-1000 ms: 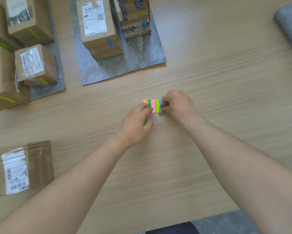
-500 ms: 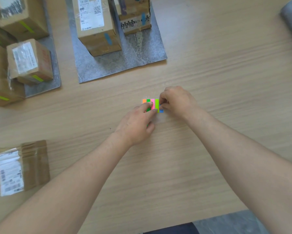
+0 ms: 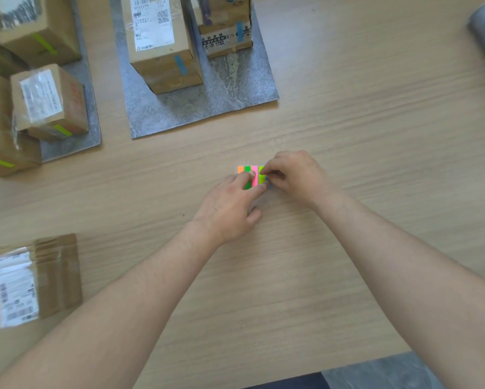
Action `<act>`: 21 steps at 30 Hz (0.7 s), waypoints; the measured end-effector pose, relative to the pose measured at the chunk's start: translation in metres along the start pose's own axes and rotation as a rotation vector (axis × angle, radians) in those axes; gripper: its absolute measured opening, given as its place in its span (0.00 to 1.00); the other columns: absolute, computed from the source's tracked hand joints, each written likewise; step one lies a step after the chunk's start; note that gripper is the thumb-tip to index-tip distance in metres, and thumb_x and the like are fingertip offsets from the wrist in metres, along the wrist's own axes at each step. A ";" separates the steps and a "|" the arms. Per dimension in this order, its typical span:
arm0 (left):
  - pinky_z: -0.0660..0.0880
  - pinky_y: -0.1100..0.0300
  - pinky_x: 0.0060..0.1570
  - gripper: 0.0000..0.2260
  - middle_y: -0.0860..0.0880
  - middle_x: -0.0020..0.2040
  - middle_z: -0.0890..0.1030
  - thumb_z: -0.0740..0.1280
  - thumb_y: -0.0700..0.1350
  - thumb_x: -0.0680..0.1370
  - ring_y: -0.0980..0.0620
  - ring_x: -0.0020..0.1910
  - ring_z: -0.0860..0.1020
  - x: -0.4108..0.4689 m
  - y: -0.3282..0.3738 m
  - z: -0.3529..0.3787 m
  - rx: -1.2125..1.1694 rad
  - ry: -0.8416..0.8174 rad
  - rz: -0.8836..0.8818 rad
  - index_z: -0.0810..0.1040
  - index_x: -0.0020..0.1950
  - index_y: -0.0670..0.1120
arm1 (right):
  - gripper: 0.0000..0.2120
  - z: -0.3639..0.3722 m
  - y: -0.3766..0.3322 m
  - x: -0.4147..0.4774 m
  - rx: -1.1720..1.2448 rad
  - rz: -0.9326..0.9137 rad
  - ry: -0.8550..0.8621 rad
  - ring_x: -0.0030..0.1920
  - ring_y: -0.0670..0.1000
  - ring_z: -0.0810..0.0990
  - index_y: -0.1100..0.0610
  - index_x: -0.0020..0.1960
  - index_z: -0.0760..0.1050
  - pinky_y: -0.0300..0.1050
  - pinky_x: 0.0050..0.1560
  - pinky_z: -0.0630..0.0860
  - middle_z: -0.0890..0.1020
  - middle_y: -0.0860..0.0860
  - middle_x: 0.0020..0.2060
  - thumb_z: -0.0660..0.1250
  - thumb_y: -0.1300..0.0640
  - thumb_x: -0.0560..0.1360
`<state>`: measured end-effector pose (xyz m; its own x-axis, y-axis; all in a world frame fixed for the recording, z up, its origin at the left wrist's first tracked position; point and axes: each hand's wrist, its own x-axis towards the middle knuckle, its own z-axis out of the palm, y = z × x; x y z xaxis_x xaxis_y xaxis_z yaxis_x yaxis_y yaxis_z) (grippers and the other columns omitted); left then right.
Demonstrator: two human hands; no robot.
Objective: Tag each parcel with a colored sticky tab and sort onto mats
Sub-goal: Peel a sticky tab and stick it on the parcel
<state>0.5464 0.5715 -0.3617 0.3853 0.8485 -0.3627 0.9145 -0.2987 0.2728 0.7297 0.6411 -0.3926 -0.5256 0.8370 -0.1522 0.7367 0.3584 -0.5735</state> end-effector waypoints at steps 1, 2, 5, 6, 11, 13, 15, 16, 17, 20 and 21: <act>0.72 0.50 0.59 0.26 0.44 0.71 0.70 0.62 0.54 0.77 0.42 0.65 0.71 0.000 0.000 0.002 0.023 -0.005 0.002 0.69 0.76 0.56 | 0.09 -0.001 0.002 0.000 0.023 0.033 0.005 0.42 0.60 0.84 0.56 0.50 0.86 0.49 0.45 0.79 0.86 0.56 0.41 0.71 0.60 0.72; 0.73 0.49 0.60 0.27 0.44 0.71 0.69 0.60 0.56 0.76 0.41 0.65 0.70 0.001 0.000 0.004 0.041 -0.008 -0.003 0.69 0.76 0.57 | 0.08 -0.004 0.003 0.000 0.055 0.074 0.010 0.44 0.58 0.84 0.56 0.51 0.86 0.45 0.46 0.76 0.87 0.55 0.43 0.72 0.61 0.73; 0.74 0.47 0.60 0.32 0.43 0.69 0.70 0.50 0.59 0.71 0.41 0.64 0.70 0.003 0.004 0.008 0.049 -0.008 -0.031 0.69 0.75 0.57 | 0.08 -0.006 0.004 -0.003 0.210 0.198 0.057 0.43 0.48 0.83 0.56 0.51 0.86 0.30 0.46 0.72 0.87 0.50 0.45 0.73 0.63 0.74; 0.74 0.47 0.60 0.33 0.44 0.69 0.70 0.49 0.60 0.70 0.41 0.64 0.70 0.004 0.006 0.007 0.050 -0.011 -0.039 0.70 0.75 0.57 | 0.07 -0.004 0.004 -0.005 0.268 0.253 0.092 0.42 0.45 0.82 0.56 0.51 0.86 0.26 0.45 0.70 0.87 0.49 0.44 0.73 0.63 0.74; 0.71 0.49 0.61 0.27 0.45 0.69 0.69 0.57 0.58 0.76 0.42 0.64 0.69 0.006 0.009 0.004 0.071 -0.004 -0.042 0.69 0.75 0.58 | 0.09 0.007 -0.008 -0.011 0.847 0.762 0.689 0.37 0.50 0.86 0.53 0.45 0.80 0.50 0.47 0.85 0.84 0.52 0.37 0.72 0.67 0.74; 0.72 0.50 0.60 0.24 0.45 0.67 0.70 0.60 0.56 0.77 0.42 0.63 0.71 0.008 0.008 0.000 0.034 -0.009 -0.049 0.71 0.73 0.58 | 0.10 0.007 -0.017 -0.016 1.034 0.829 0.911 0.37 0.51 0.86 0.54 0.45 0.78 0.56 0.48 0.85 0.84 0.54 0.36 0.72 0.68 0.73; 0.74 0.52 0.58 0.20 0.46 0.63 0.75 0.64 0.54 0.77 0.44 0.59 0.75 0.010 0.008 -0.008 -0.195 0.064 -0.125 0.78 0.68 0.55 | 0.10 0.007 -0.030 -0.019 1.090 0.739 0.933 0.39 0.52 0.85 0.56 0.45 0.78 0.57 0.50 0.85 0.85 0.55 0.38 0.75 0.68 0.71; 0.75 0.54 0.56 0.16 0.48 0.58 0.79 0.66 0.51 0.77 0.47 0.55 0.78 0.011 0.007 -0.013 -0.385 0.160 -0.225 0.81 0.63 0.52 | 0.11 0.006 -0.040 -0.020 1.102 0.674 0.914 0.40 0.52 0.85 0.57 0.46 0.79 0.54 0.50 0.84 0.86 0.56 0.39 0.76 0.68 0.70; 0.76 0.56 0.54 0.11 0.49 0.52 0.82 0.68 0.49 0.77 0.50 0.51 0.80 0.011 0.006 -0.021 -0.595 0.268 -0.370 0.84 0.57 0.50 | 0.11 0.005 -0.049 -0.021 1.113 0.610 0.894 0.41 0.50 0.85 0.59 0.47 0.79 0.50 0.49 0.84 0.86 0.56 0.40 0.76 0.69 0.70; 0.80 0.54 0.51 0.05 0.49 0.43 0.83 0.73 0.45 0.76 0.51 0.43 0.81 0.005 0.000 -0.051 -1.244 0.375 -0.775 0.84 0.44 0.44 | 0.11 0.004 -0.079 -0.020 1.074 0.438 0.800 0.44 0.50 0.87 0.60 0.49 0.81 0.42 0.49 0.81 0.87 0.56 0.42 0.77 0.71 0.70; 0.82 0.53 0.52 0.06 0.46 0.46 0.83 0.73 0.44 0.77 0.48 0.45 0.81 0.000 -0.003 -0.060 -1.402 0.343 -0.830 0.83 0.44 0.43 | 0.10 0.005 -0.088 -0.020 1.057 0.387 0.758 0.45 0.51 0.87 0.60 0.49 0.81 0.42 0.50 0.82 0.87 0.56 0.43 0.77 0.70 0.71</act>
<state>0.5364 0.5988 -0.3093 -0.3337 0.6723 -0.6608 -0.0430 0.6894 0.7231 0.6736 0.5910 -0.3429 0.2526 0.9538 -0.1626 -0.0733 -0.1487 -0.9862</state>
